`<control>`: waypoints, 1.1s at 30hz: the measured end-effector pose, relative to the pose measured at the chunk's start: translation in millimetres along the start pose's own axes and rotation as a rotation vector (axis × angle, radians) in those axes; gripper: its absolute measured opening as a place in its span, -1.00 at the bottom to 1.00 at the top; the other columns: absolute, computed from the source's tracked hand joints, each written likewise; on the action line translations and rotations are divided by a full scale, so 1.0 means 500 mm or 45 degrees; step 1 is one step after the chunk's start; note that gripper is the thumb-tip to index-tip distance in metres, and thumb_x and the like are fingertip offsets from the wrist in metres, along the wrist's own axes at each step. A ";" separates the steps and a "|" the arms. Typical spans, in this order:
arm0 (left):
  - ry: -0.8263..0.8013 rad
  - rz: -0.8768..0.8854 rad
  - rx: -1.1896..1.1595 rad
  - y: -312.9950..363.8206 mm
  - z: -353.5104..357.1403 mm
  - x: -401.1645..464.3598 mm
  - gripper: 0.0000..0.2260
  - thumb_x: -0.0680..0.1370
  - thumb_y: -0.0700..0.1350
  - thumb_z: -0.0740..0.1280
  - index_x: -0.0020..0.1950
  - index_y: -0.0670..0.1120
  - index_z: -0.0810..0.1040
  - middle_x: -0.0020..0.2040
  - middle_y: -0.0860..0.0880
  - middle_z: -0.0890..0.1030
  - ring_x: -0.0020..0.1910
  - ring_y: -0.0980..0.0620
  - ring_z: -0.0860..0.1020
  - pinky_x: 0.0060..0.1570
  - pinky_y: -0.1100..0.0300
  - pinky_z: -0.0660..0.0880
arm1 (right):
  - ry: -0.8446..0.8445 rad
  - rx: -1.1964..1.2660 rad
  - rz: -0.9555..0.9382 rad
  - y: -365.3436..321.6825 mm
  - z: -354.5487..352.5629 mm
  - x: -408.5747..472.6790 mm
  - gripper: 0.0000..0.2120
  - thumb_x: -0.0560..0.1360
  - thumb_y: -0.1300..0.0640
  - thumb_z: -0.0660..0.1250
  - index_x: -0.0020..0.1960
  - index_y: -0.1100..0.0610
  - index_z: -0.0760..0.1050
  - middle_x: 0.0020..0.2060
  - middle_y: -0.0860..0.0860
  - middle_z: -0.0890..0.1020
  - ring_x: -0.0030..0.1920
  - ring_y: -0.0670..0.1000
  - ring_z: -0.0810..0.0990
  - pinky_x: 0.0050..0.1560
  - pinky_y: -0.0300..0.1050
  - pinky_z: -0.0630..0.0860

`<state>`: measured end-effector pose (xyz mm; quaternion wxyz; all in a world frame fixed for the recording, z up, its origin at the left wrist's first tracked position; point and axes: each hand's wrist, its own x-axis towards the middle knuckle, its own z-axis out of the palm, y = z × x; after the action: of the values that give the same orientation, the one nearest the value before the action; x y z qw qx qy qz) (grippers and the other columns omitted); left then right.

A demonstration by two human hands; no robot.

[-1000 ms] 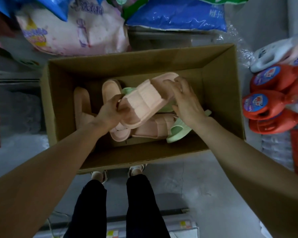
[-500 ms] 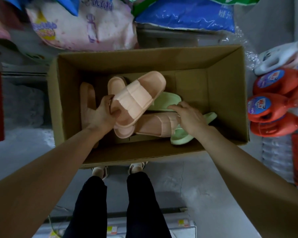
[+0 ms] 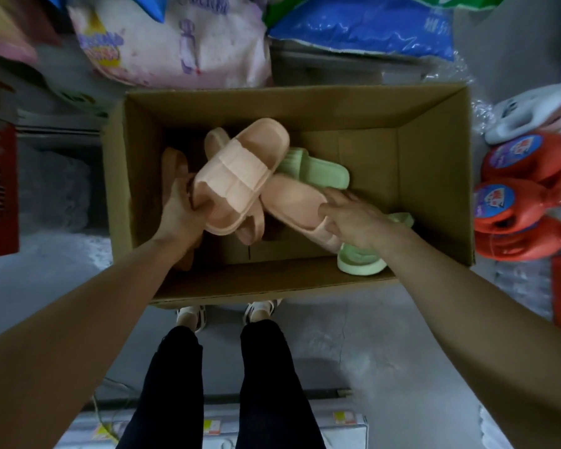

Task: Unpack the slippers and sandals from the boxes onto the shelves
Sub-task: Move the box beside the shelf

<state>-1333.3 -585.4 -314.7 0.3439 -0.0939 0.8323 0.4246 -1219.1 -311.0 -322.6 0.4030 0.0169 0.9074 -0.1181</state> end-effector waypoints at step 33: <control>-0.325 -0.227 0.046 -0.020 0.068 -0.086 -0.37 0.47 -0.01 0.42 0.48 -0.04 0.25 0.37 -0.08 0.41 0.30 -0.11 0.42 0.26 0.00 0.41 | 0.073 1.116 0.418 -0.030 -0.005 -0.109 -0.50 0.63 -0.11 0.17 0.54 -0.25 0.14 0.48 0.02 0.29 0.42 0.09 0.33 0.39 0.04 0.31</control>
<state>-1280.2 -571.1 -306.8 0.4849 -0.1064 0.7776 0.3858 -1185.8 -321.7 -278.0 0.3459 0.3323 0.7680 -0.4245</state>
